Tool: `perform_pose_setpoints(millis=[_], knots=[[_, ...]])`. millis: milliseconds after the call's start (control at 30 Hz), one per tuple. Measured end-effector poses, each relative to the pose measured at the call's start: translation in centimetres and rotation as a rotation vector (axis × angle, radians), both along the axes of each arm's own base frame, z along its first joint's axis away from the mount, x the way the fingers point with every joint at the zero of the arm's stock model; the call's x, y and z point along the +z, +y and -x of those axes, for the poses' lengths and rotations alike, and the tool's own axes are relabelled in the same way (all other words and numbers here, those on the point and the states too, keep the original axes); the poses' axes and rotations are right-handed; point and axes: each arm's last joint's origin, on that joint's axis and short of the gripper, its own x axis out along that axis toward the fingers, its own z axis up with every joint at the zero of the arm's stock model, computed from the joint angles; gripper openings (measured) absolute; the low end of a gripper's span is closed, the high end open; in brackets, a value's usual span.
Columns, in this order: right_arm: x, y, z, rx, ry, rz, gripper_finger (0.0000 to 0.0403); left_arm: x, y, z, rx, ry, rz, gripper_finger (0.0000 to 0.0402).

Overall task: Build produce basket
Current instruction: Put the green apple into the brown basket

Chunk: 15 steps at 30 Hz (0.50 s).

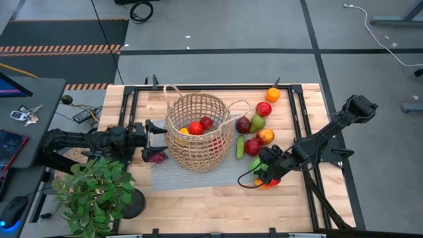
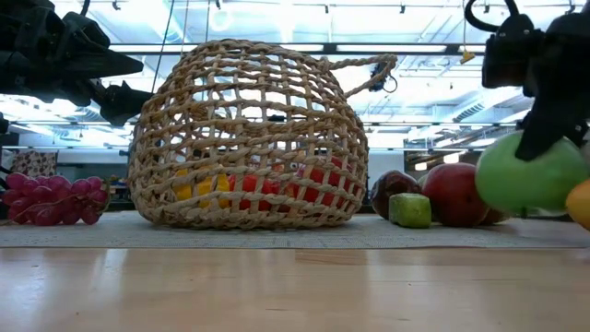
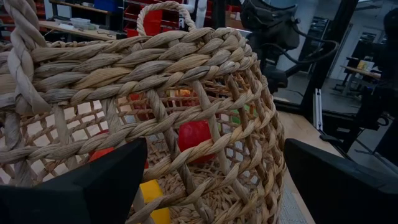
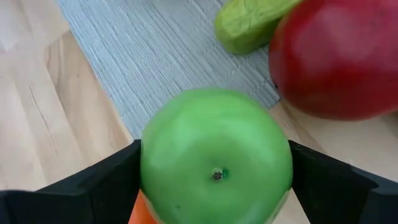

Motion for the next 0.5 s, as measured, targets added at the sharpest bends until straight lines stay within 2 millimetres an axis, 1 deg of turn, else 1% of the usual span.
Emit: perform_pose_setpoints(millis=[167,500], knots=[[0.49,-0.22,-0.05,-0.011,-0.034,-0.001,0.0367,0.00,0.00,0.00,0.000,0.000,0.000,0.0386],[0.64,-0.25,-0.23,-0.012,-0.055,-0.004,0.0367,0.00,0.00,0.00,0.000,0.000,0.000,0.0386]])
